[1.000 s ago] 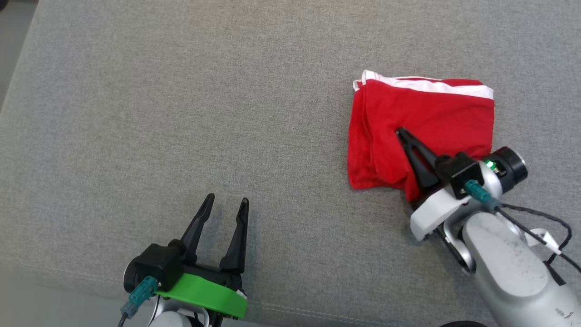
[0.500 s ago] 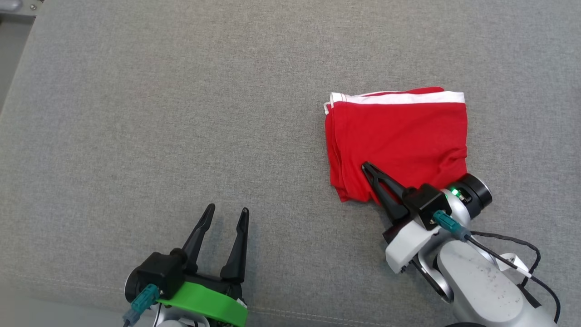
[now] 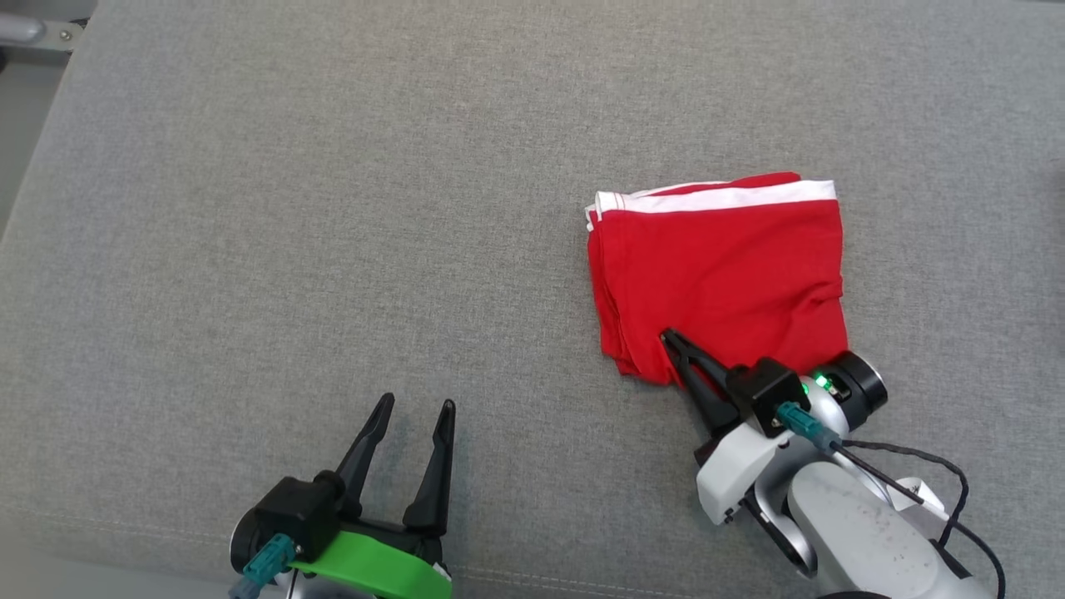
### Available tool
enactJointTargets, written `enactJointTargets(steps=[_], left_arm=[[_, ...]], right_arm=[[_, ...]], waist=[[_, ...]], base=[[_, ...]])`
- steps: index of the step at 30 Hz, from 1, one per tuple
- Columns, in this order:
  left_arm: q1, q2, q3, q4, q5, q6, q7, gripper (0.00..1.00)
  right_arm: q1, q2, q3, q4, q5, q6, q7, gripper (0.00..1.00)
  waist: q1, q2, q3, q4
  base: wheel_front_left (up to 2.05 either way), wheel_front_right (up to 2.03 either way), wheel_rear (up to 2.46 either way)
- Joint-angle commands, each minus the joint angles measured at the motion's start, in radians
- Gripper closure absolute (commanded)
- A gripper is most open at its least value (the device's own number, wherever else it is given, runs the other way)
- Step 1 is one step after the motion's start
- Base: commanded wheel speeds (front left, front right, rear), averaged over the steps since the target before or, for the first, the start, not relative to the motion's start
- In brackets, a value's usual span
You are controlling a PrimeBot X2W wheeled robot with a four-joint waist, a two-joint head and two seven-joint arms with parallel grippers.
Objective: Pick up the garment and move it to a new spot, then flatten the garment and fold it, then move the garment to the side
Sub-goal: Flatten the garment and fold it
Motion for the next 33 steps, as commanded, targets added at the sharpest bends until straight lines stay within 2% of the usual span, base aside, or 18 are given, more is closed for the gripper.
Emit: enactJointTargets(steps=[1,11,18,19,20,21,29,30,33], left_arm=[[0.013,-0.002,0.004,0.001,0.008,-0.002,-0.002,0.00],[0.047,0.002,0.028,0.019,-0.008,0.002,-0.002,0.00],[0.092,0.010,0.059,0.015,-0.017,0.017,-0.002,0.00],[0.098,0.011,0.064,0.012,-0.020,0.020,-0.002,0.00],[0.108,0.012,0.076,0.006,-0.021,0.026,-0.002,0.00],[0.113,0.012,0.080,0.004,-0.022,0.027,-0.002,0.00],[0.139,0.020,0.132,0.014,-0.022,0.035,-0.002,0.00],[0.139,0.020,0.132,0.014,-0.022,0.035,-0.002,0.00],[0.151,0.019,0.168,0.023,-0.006,0.038,-0.002,0.00]], right_arm=[[0.026,0.005,0.005,-0.003,0.005,0.000,0.003,1.00],[0.089,0.024,0.052,-0.005,0.032,0.000,0.002,1.00],[0.149,0.041,0.026,-0.080,0.055,0.000,0.002,1.00],[0.159,0.043,0.011,-0.102,0.052,0.000,0.002,0.87],[0.185,0.043,-0.025,-0.146,0.035,0.000,0.002,0.22],[0.202,0.044,-0.044,-0.165,0.028,0.000,0.002,0.00],[0.338,0.049,-0.230,-0.304,-0.009,0.000,0.002,0.00],[0.338,0.049,-0.230,-0.304,-0.009,0.000,0.002,0.00],[0.405,0.057,-0.322,-0.356,-0.022,0.000,0.002,0.00]], waist=[[0.0000,0.0000,-0.013,-0.007],[0.0000,0.0000,-0.098,-0.038],[0.0000,0.0000,-0.179,-0.076],[0.0000,0.0000,-0.187,-0.083],[0.0000,0.0000,-0.202,-0.096],[0.0000,0.0000,-0.210,-0.102],[0.0000,0.0000,-0.274,-0.136],[0.0000,0.0000,-0.274,-0.136],[0.0000,0.0000,-0.296,-0.143]], base=[[0.00,0.00,0.00],[0.00,0.00,0.00],[0.00,0.00,0.00],[0.00,0.00,0.00],[0.00,0.00,0.00],[0.00,0.00,0.00],[0.00,0.00,0.00],[0.00,0.00,0.00],[0.00,0.00,0.00]])
